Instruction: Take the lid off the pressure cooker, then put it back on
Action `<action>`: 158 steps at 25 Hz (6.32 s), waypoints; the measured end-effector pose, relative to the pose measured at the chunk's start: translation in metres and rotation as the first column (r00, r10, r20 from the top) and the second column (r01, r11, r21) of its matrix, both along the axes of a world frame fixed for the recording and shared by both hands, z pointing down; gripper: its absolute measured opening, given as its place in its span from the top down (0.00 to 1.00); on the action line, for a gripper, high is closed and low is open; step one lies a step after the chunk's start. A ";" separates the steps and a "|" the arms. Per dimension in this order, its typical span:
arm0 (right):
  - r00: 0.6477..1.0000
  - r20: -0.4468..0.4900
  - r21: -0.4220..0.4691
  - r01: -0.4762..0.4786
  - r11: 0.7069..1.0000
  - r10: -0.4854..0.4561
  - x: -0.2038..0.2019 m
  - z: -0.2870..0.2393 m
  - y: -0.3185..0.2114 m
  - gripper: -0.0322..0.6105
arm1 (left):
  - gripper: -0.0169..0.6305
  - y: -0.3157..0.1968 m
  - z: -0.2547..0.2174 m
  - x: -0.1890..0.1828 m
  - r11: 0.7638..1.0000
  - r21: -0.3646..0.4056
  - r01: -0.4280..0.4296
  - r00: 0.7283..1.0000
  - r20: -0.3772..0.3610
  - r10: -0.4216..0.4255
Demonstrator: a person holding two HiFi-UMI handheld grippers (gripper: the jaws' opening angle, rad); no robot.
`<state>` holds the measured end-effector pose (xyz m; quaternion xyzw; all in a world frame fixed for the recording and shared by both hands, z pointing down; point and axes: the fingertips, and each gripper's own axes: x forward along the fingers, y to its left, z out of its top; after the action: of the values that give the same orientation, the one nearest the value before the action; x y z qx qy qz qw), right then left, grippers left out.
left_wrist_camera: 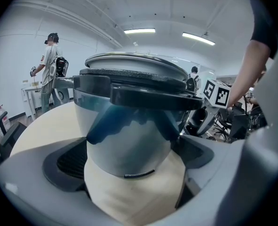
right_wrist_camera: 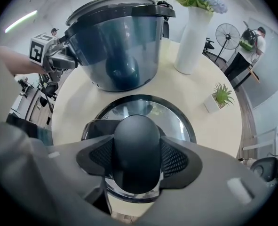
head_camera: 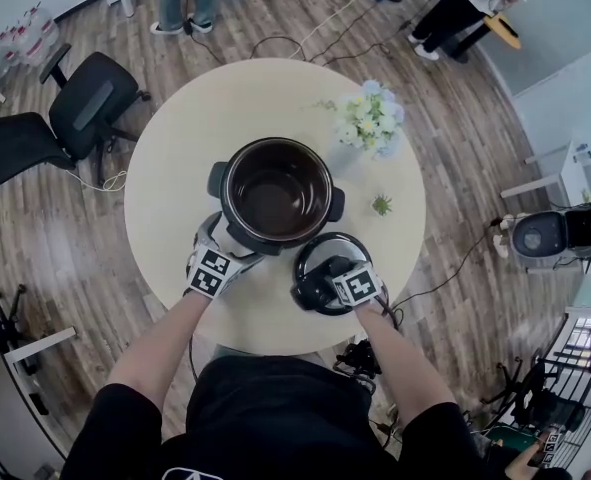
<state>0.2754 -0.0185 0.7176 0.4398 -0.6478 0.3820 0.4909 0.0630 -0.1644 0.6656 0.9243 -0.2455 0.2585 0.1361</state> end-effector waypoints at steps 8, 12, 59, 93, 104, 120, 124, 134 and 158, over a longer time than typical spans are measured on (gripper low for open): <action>1.000 0.024 -0.037 -0.005 0.999 0.006 -0.007 -0.001 0.006 0.42 | 0.06 0.000 -0.001 0.000 1.000 0.000 0.001 1.000 -0.003 -0.001; 1.000 0.008 -0.046 -0.010 0.999 0.010 -0.001 0.004 0.004 0.42 | 0.06 -0.001 0.005 0.000 1.000 0.010 0.004 1.000 -0.004 -0.004; 0.996 -0.008 -0.072 0.091 0.993 -0.092 0.039 -0.242 -0.015 0.51 | 0.06 0.002 -0.003 0.000 1.000 0.002 -0.005 1.000 0.003 0.005; 0.963 -0.009 -0.035 0.269 0.962 -0.270 -0.140 -0.229 -0.220 0.51 | 0.06 0.003 0.004 0.004 1.000 0.007 -0.002 1.000 -0.013 0.002; 0.954 -0.036 -0.105 0.293 0.950 -0.298 -0.152 -0.205 -0.222 0.51 | 0.06 0.005 0.004 0.002 1.000 0.002 -0.006 1.000 -0.017 0.006; 0.930 -0.079 -0.102 0.350 0.931 -0.358 -0.153 -0.193 -0.220 0.50 | 0.06 0.001 0.005 0.002 1.000 0.013 -0.012 1.000 -0.027 0.012; 0.923 -0.082 -0.104 0.368 0.924 -0.377 -0.155 -0.192 -0.219 0.50 | 0.06 0.003 0.005 0.001 1.000 0.009 -0.015 1.000 -0.025 0.015; 0.889 -0.074 -0.101 0.444 0.890 -0.452 -0.158 -0.192 -0.217 0.50 | 0.06 0.002 0.005 0.000 1.000 0.013 -0.015 0.999 -0.032 0.016; 0.532 -0.082 -0.117 0.835 0.538 -0.843 -0.163 -0.191 -0.204 0.48 | 0.06 0.001 0.007 0.002 1.000 0.000 -0.019 1.000 -0.021 0.019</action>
<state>0.1119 -0.2223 0.5270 0.0829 -0.7339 0.0909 0.6680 0.0646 -0.1633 0.6723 0.9293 -0.2353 0.2499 0.1364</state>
